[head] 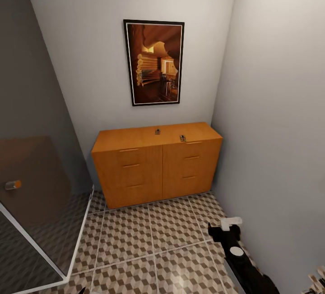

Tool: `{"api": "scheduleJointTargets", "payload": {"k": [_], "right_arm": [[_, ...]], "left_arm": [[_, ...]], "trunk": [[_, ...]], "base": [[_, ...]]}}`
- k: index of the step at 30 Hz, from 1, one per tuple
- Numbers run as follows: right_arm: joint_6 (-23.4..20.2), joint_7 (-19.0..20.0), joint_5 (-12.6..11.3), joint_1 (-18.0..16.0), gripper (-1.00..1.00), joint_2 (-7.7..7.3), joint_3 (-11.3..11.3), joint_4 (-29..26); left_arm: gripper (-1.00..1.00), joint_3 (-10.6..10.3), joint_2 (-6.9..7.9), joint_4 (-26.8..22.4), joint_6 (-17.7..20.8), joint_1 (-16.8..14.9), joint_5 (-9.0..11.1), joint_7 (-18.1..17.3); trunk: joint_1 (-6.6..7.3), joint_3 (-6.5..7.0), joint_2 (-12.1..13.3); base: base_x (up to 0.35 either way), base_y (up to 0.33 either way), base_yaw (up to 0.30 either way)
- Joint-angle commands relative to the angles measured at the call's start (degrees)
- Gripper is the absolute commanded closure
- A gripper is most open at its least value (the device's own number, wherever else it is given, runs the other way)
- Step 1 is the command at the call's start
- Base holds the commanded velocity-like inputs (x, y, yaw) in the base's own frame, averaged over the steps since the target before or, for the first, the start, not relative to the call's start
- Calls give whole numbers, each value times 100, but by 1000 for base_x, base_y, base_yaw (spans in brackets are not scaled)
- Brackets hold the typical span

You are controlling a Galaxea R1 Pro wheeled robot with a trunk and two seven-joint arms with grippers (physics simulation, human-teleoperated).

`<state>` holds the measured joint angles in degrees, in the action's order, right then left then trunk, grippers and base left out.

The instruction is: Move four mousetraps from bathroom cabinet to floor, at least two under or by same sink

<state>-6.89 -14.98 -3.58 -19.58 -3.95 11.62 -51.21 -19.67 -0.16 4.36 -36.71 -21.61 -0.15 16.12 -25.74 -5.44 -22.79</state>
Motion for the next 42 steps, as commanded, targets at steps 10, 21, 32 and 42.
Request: {"api": "scheduleJointTargets", "payload": {"k": [10, 21, 32, 42], "right_arm": [[-2024, -192, 196, -1356, -100, 46, 25, -865], [-3341, -180, 190, -3822, -100, 226, 25, 181], [-3441, -147, 166, -5507, -100, 484, 13, 1828], [-3425, -22, -286, -5563, -100, 557, -30, 1888]], "left_arm": [[-100, -45, -2, 21, -26, -10, -3, 32], [-100, -45, -3, 21, -21, -10, -3, 32], [-100, -45, -17, 21, -12, -10, -3, 32], [-100, -45, -39, 21, 319, -10, -3, 25]], "trunk": [[-4, -13, -13], [-4, -13, -13], [-4, -13, -13], [-4, -13, -13]], "base": [[0, 0, 0], [0, 0, 0], [132, 0, 0], [321, 0, 0]]}}
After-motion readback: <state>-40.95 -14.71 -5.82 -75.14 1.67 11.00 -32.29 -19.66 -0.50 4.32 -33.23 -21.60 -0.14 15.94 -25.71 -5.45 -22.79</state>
